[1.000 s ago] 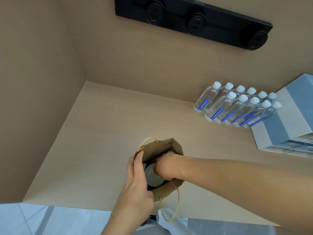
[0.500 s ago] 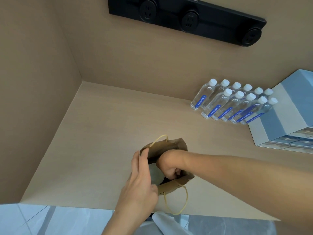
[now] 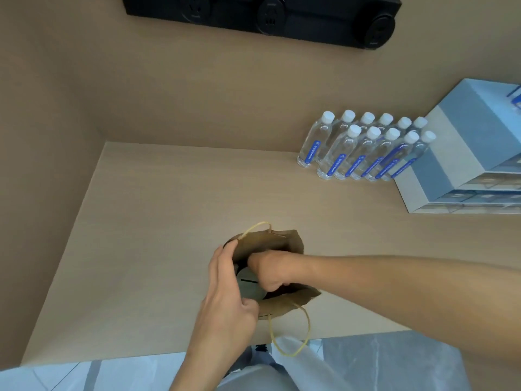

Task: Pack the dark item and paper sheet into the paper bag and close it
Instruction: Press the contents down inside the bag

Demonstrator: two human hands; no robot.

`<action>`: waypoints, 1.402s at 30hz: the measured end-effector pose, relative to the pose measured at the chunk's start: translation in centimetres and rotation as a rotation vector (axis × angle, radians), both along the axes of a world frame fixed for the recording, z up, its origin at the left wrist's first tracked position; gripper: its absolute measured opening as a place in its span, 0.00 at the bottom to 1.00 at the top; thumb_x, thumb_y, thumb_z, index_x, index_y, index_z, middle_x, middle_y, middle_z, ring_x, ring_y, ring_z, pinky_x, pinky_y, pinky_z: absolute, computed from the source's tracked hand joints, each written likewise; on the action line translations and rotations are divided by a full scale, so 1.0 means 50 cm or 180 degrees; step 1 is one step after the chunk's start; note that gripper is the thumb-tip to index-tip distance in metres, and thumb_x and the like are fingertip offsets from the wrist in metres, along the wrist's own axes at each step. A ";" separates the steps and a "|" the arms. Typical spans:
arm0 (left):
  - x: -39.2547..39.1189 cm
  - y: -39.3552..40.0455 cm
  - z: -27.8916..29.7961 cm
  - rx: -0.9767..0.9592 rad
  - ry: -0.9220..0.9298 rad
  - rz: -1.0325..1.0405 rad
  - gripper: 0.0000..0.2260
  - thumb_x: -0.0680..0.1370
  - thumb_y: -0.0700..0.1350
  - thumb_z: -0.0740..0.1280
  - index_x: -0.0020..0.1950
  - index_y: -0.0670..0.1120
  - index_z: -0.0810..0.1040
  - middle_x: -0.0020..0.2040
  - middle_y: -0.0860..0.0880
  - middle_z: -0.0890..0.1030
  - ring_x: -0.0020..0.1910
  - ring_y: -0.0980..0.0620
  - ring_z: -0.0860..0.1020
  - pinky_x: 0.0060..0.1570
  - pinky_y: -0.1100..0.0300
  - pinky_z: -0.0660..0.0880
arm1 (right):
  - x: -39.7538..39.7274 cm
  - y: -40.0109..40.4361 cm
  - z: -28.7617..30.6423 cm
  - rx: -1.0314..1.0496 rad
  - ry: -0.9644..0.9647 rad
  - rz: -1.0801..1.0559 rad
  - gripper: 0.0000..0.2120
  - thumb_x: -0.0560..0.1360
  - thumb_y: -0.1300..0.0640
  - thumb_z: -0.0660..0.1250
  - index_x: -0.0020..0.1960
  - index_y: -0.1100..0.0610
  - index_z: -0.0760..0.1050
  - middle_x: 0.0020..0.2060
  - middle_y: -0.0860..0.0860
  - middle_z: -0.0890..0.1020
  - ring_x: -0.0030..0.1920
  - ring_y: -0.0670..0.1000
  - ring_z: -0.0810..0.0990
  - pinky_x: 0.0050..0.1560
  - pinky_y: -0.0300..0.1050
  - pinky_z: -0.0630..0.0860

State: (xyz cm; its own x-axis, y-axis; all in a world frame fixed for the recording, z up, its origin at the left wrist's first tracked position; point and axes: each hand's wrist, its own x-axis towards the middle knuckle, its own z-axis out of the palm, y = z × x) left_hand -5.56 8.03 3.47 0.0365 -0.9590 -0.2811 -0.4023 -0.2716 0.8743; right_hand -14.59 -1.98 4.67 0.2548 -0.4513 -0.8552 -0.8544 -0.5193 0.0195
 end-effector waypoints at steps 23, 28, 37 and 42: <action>-0.012 -0.004 0.015 0.0065 -0.0174 -0.0146 0.41 0.69 0.34 0.60 0.69 0.70 0.49 0.75 0.58 0.59 0.50 0.48 0.80 0.50 0.51 0.77 | -0.032 0.013 -0.005 -0.0356 -0.0513 -0.0439 0.11 0.75 0.68 0.65 0.57 0.62 0.74 0.56 0.60 0.77 0.49 0.59 0.79 0.40 0.48 0.75; -0.002 -0.006 0.020 -0.0071 -0.0084 -0.0225 0.37 0.72 0.35 0.63 0.68 0.70 0.54 0.71 0.58 0.60 0.53 0.49 0.80 0.55 0.48 0.78 | -0.103 0.040 0.109 -0.0946 -0.1882 -0.1036 0.08 0.73 0.62 0.59 0.43 0.52 0.75 0.40 0.53 0.79 0.36 0.54 0.79 0.32 0.45 0.73; 0.021 -0.024 0.015 0.0192 0.0451 -0.0072 0.33 0.76 0.38 0.67 0.70 0.68 0.59 0.49 0.53 0.77 0.44 0.61 0.78 0.45 0.67 0.77 | -0.197 0.122 0.031 -0.0765 -0.3382 -0.4302 0.15 0.83 0.53 0.54 0.67 0.46 0.69 0.53 0.53 0.80 0.20 0.52 0.77 0.19 0.39 0.72; 0.021 -0.026 -0.006 0.0293 0.0572 -0.0031 0.30 0.77 0.40 0.67 0.69 0.67 0.60 0.51 0.52 0.80 0.47 0.62 0.80 0.44 0.70 0.73 | -0.164 0.114 0.022 -0.0118 -0.3549 -0.4852 0.16 0.81 0.42 0.53 0.67 0.34 0.66 0.54 0.54 0.79 0.27 0.55 0.82 0.25 0.42 0.78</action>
State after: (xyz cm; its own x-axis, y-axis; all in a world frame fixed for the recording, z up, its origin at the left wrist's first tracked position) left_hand -4.49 6.74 3.19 -0.0312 -0.9290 -0.3686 -0.2451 -0.3505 0.9039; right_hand -22.81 3.71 5.79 0.0293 -0.8074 -0.5893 -0.1496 0.5794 -0.8012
